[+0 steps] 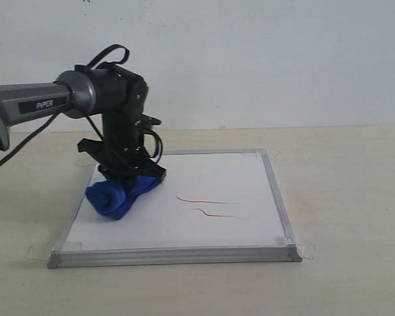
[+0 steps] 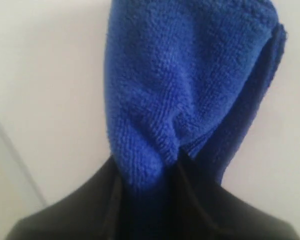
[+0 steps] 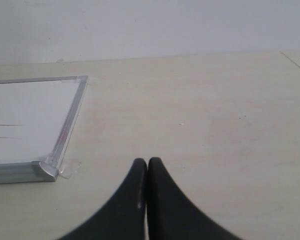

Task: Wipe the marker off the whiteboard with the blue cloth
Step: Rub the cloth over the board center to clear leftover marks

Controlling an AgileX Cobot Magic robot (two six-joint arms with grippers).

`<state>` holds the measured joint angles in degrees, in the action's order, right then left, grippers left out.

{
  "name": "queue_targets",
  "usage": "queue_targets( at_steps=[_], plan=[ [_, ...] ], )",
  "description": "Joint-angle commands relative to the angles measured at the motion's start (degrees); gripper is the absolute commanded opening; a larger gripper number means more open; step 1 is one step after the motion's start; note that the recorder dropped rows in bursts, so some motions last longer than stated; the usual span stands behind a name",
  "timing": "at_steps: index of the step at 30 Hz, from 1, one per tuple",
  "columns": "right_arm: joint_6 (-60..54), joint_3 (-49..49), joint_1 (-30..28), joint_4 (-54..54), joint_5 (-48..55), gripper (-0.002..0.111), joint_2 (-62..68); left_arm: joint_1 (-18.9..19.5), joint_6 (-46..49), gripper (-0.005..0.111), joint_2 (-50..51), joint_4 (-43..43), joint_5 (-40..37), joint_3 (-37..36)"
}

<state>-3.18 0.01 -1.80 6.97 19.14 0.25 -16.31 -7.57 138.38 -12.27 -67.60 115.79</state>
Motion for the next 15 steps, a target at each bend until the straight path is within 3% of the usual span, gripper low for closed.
queue_targets(
  at_steps=[1, 8, 15],
  plan=[
    [-0.1, 0.0, -0.3, 0.0, -0.2, 0.0, -0.2, 4.6, -1.0, 0.004, -0.7, 3.8, -1.7, 0.5],
    [-0.1, 0.0, -0.3, 0.0, -0.2, 0.0, -0.2, 2.7, -0.2, 0.004, 0.5, 8.4, 1.2, 0.5],
    [-0.1, 0.0, -0.3, 0.0, -0.2, 0.0, -0.2, -4.7, 1.2, 0.004, 3.5, 15.6, 3.5, 0.5]
  ],
)
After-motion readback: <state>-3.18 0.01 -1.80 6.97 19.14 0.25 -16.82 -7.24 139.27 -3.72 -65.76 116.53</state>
